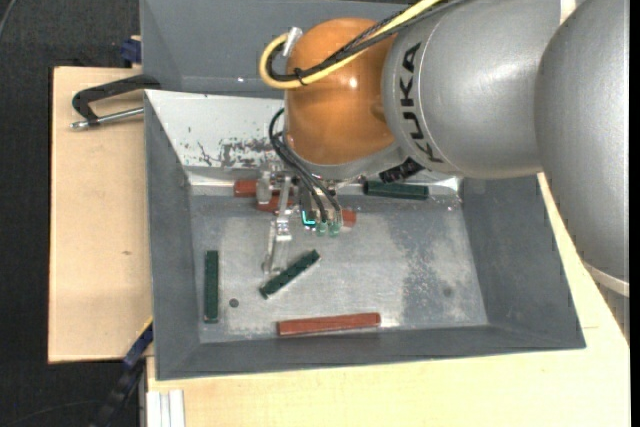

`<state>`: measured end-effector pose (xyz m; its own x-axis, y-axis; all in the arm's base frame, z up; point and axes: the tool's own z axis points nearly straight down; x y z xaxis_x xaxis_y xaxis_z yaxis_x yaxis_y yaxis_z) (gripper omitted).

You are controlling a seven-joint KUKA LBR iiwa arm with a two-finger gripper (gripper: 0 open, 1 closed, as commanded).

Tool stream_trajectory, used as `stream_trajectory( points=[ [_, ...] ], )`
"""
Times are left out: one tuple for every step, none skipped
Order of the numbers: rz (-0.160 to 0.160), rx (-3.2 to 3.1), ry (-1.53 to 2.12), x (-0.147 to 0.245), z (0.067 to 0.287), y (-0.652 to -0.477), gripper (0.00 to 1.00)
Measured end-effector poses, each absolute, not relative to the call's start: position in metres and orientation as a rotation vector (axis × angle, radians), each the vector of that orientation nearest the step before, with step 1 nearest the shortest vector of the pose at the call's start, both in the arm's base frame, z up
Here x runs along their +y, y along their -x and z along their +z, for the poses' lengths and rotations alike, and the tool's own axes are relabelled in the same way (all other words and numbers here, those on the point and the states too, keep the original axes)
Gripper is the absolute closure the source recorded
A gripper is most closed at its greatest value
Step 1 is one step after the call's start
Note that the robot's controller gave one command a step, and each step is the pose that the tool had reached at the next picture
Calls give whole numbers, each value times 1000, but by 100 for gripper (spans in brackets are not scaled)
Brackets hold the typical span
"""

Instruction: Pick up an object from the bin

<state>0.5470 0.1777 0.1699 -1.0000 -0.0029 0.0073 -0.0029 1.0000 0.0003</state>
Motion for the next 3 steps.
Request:
stream_trajectory(
  points=[
    [2, -3118, -332, 112, 67, -550, 0],
    [-2, -3124, -334, 115, 71, -552, 100],
    [-7, -3135, -353, 155, 184, -527, 100]
  ],
)
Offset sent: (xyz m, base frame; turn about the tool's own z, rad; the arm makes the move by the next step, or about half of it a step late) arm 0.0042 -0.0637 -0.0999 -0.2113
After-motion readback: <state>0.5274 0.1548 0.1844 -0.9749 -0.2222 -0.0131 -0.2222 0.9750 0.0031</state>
